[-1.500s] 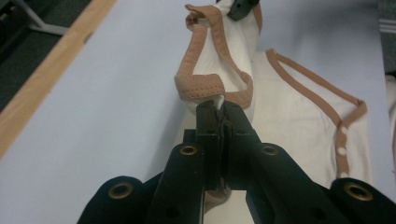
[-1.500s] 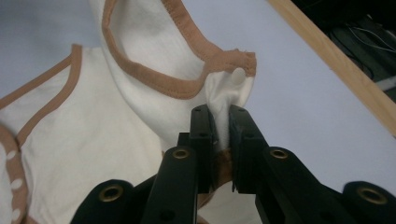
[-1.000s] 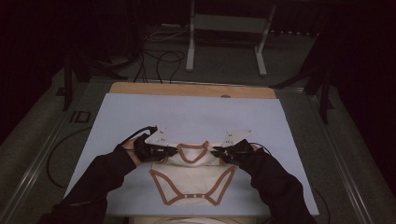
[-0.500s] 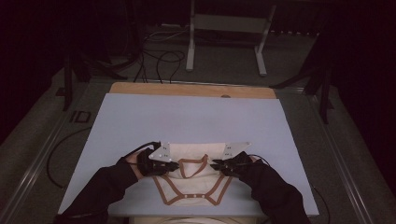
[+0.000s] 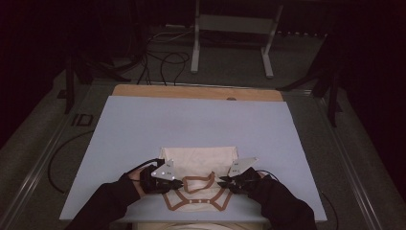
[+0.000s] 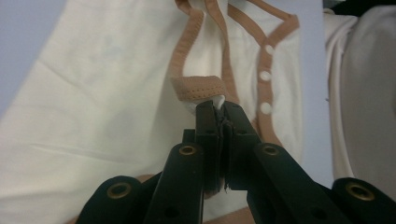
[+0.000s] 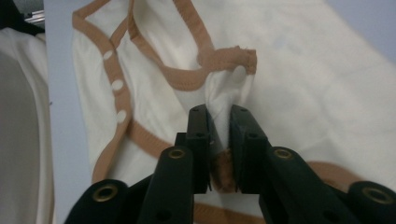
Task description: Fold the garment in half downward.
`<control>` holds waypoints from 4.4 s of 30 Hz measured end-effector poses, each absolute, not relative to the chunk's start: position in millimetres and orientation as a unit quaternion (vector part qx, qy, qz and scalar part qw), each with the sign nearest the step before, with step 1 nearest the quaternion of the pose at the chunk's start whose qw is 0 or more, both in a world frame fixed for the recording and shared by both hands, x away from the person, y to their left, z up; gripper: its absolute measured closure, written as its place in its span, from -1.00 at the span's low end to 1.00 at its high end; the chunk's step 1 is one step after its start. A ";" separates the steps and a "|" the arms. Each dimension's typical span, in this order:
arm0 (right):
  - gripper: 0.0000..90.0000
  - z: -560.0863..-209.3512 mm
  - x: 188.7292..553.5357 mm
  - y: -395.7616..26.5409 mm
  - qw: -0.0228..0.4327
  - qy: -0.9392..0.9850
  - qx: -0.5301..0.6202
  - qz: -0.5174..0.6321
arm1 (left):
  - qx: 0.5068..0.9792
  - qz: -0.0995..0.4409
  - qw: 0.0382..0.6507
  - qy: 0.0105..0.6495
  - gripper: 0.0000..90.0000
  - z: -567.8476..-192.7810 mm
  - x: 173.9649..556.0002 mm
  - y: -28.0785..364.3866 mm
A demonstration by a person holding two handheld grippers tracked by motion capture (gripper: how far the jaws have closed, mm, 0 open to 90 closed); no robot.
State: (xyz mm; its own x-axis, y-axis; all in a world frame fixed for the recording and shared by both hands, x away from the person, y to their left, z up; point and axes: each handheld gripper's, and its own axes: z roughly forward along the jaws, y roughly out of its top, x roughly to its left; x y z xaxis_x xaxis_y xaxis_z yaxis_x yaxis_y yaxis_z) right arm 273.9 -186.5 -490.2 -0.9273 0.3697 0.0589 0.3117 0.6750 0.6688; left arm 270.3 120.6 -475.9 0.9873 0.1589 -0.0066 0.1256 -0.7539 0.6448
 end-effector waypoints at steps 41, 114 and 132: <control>0.13 -490.6 233.0 -173.4 0.005 0.931 0.091 0.353 | 0.922 0.000 0.379 0.077 0.03 -494.2 245.5 139.4; -0.05 -485.7 242.4 -187.9 0.015 0.912 0.126 0.389 | 0.918 -0.028 0.385 0.089 0.24 -494.9 247.9 134.5; -0.78 -447.9 267.2 -208.8 0.073 0.862 0.207 0.457 | 0.902 0.007 0.408 0.139 -1.00 -463.7 282.1 145.0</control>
State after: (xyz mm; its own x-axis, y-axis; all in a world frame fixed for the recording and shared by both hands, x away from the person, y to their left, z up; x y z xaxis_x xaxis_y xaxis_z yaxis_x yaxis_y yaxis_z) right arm 267.2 -208.8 -447.9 -0.9039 0.4230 0.0632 0.2894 0.4962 0.8186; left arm 282.1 145.0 -463.7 0.9613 0.2564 -0.1008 0.2450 -0.6282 0.7385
